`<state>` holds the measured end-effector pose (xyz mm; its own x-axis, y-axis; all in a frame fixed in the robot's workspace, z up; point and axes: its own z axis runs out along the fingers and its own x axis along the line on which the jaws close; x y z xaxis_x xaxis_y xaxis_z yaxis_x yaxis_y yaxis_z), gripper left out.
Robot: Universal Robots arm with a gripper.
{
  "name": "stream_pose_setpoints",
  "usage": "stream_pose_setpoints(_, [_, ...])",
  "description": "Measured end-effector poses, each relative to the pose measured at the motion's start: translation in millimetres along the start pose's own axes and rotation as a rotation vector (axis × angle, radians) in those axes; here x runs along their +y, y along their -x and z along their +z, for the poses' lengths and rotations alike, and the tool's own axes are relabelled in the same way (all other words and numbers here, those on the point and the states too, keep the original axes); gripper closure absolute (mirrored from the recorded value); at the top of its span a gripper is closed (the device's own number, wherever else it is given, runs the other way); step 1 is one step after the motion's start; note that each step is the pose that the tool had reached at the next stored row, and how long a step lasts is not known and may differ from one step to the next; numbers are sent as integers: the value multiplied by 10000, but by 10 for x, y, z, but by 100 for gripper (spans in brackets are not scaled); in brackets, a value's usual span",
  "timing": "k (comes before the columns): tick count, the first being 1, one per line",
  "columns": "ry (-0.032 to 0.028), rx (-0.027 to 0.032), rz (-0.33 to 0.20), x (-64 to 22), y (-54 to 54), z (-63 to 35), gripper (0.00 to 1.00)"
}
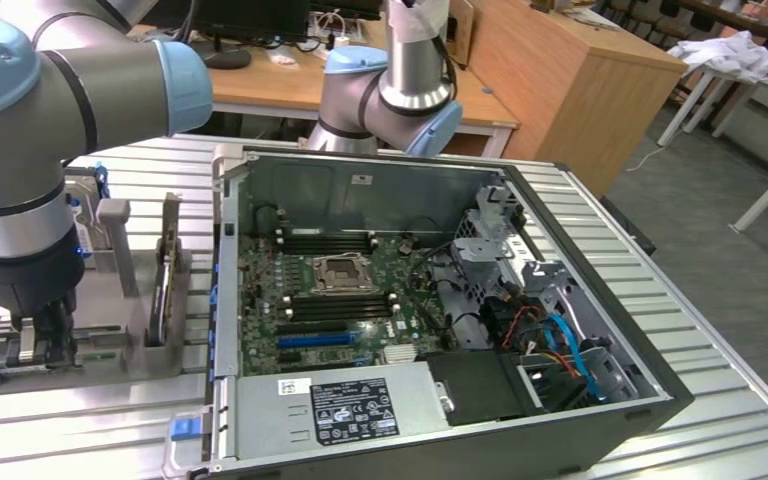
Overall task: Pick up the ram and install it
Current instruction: 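Pick up the ram and move it above insertion slot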
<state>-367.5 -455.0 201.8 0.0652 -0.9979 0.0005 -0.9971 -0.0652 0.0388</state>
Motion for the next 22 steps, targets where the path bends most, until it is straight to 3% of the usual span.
stream_pose_setpoints(10, [0,-1,0,0,0,0,80])
stream_pose_setpoints(12, [-1,0,1,0,0,0,88])
stream_pose_setpoints(22, [-1,0,0,0,0,0,88])
